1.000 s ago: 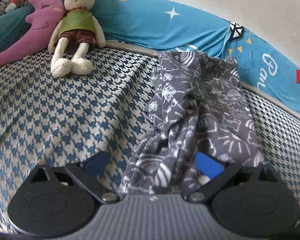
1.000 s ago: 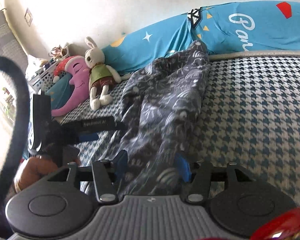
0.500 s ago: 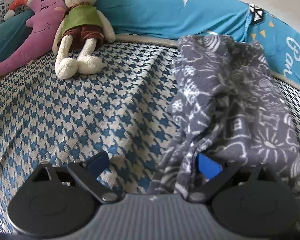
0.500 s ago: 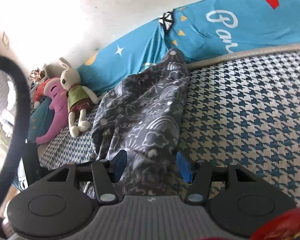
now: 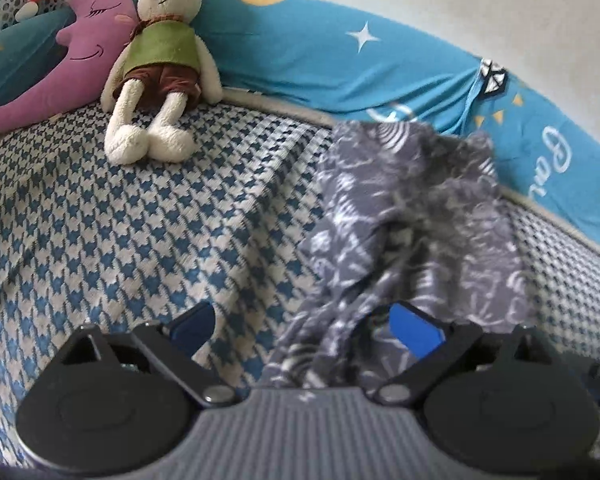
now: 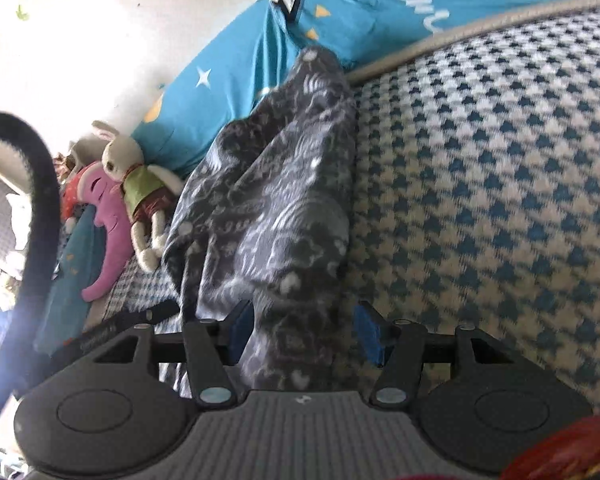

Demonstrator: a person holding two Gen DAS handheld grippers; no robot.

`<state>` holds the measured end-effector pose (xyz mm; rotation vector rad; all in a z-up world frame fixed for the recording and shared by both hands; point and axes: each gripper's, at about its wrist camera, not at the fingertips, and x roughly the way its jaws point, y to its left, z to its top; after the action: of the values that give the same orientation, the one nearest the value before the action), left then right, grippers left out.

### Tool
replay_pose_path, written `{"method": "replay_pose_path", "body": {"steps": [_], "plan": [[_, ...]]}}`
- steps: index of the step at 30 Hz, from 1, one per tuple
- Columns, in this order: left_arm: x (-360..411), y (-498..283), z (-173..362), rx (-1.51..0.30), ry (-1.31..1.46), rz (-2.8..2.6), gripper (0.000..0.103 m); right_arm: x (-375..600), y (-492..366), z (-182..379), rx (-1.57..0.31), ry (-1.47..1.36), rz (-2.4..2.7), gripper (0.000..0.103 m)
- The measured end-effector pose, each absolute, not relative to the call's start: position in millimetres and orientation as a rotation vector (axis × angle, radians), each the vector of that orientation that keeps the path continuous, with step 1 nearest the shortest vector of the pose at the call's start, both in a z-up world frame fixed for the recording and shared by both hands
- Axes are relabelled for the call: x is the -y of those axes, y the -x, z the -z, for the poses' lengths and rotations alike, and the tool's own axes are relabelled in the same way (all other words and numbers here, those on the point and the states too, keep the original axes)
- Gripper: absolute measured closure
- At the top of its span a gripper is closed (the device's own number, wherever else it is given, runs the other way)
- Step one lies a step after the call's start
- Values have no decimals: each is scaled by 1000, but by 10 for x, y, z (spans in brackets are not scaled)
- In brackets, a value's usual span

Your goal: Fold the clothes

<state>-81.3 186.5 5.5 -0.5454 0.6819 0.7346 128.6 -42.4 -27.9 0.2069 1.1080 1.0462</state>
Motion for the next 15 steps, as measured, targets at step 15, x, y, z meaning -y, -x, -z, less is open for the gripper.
{"method": "replay_pose_path", "body": {"steps": [15], "plan": [[-1415, 529, -212, -691, 439, -596, 1, 591, -1363, 224, -1052, -209, -1054, 47]]}}
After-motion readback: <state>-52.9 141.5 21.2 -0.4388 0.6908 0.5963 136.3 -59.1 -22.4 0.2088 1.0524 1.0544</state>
